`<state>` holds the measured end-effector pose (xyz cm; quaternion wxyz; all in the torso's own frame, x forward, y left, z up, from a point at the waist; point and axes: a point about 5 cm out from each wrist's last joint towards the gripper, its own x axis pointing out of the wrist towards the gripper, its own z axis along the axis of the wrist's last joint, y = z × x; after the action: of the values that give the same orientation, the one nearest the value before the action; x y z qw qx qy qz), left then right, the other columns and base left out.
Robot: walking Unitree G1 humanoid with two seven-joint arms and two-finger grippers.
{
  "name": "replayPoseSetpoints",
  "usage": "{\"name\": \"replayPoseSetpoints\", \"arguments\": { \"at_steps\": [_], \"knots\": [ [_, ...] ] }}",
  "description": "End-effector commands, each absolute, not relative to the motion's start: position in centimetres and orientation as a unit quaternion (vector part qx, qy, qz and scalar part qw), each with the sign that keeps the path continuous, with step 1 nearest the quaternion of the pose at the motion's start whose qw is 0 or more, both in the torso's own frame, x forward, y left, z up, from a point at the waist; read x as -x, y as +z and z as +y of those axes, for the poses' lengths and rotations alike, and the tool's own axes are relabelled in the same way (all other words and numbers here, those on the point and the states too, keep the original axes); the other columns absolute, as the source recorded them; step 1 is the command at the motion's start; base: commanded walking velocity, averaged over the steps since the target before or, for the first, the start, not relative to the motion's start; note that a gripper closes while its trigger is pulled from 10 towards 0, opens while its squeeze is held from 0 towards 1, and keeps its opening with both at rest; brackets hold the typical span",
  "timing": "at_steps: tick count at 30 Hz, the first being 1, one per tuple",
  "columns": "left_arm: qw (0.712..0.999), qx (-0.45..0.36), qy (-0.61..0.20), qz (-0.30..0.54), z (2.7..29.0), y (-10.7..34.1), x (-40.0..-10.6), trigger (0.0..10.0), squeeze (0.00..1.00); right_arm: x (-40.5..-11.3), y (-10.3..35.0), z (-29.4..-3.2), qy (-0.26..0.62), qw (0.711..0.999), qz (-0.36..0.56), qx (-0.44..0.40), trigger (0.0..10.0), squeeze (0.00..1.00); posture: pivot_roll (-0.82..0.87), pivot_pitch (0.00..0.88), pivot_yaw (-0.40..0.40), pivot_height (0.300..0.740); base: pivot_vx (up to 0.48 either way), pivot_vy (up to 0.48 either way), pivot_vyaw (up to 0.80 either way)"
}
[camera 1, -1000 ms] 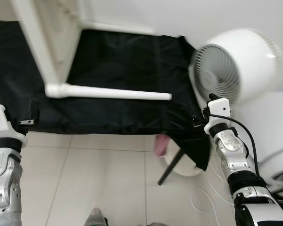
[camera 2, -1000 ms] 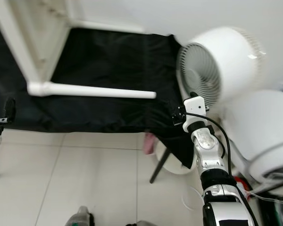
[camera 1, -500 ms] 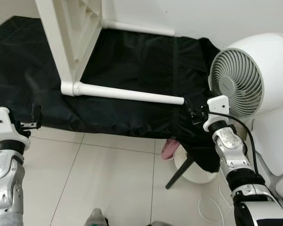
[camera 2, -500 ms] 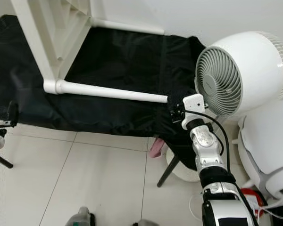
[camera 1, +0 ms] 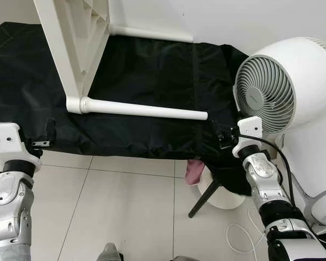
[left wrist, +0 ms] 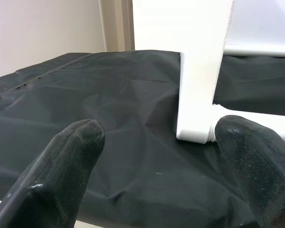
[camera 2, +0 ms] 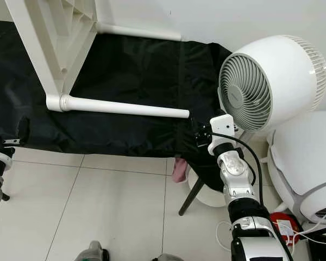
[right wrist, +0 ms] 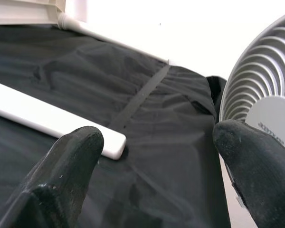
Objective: Building children table
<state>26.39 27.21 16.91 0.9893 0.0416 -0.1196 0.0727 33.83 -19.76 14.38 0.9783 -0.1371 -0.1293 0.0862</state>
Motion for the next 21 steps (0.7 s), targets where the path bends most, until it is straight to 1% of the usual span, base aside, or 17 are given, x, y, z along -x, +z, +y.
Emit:
{"name": "replayPoseSetpoints", "arguments": {
  "at_steps": [1,17,21],
  "knots": [
    [0.990,-0.043,0.054,-0.119,26.68,16.74,-26.20,10.0,0.00,-33.55,14.07,-20.28,0.075,0.980,-0.126,0.135,10.0,0.00,-0.02,0.063,-0.040,0.740,0.277,0.000,0.00],
    [0.990,-0.042,0.051,-0.122,26.47,16.71,-26.15,10.0,0.00,-33.35,13.77,-20.33,0.076,0.981,-0.121,0.134,10.0,0.00,-0.01,0.063,-0.035,0.740,0.294,0.000,0.00],
    [0.990,-0.028,0.055,-0.126,26.51,16.67,-25.95,10.0,0.00,-33.37,13.79,-20.41,0.077,0.980,-0.120,0.137,10.0,0.00,-0.01,0.064,-0.036,0.740,0.000,0.000,0.00]
  ]
}}
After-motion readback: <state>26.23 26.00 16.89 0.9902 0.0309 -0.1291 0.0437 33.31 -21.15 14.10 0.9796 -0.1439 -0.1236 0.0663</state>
